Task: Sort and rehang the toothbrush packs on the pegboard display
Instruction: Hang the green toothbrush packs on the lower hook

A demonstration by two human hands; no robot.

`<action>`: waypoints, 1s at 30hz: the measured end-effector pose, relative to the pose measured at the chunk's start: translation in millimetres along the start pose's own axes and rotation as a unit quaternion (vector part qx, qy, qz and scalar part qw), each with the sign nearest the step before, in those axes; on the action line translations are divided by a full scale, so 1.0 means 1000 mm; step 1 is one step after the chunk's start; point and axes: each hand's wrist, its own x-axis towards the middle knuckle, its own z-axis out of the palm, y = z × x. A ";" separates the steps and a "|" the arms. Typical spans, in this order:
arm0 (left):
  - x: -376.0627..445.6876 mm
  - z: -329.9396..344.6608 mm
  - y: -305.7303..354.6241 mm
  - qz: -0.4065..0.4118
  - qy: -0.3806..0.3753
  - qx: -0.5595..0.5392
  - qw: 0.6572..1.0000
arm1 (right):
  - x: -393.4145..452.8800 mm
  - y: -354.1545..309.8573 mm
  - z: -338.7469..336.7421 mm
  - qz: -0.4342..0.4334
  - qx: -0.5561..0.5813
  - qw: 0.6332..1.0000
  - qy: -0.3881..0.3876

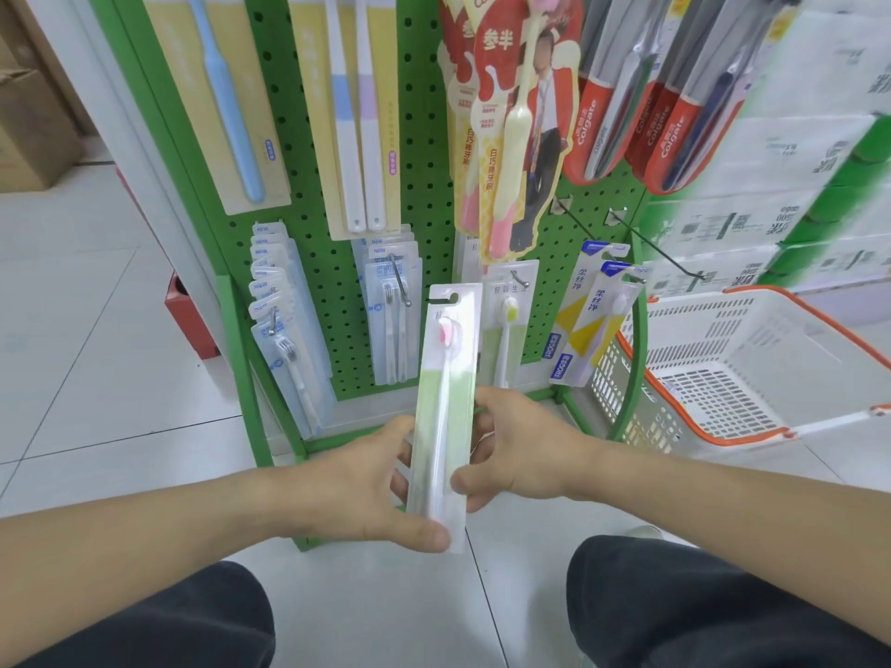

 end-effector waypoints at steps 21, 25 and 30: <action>0.003 -0.020 -0.006 0.038 -0.002 -0.109 0.993 | 0.012 -0.014 -0.025 -0.037 0.111 0.985 0.126; 0.006 -0.017 -0.007 0.059 0.001 -0.036 0.998 | 0.009 -0.019 -0.028 -0.041 0.087 0.986 0.139; 0.004 -0.011 -0.002 0.060 -0.028 0.077 0.995 | 0.003 -0.016 -0.034 -0.031 0.119 0.978 0.171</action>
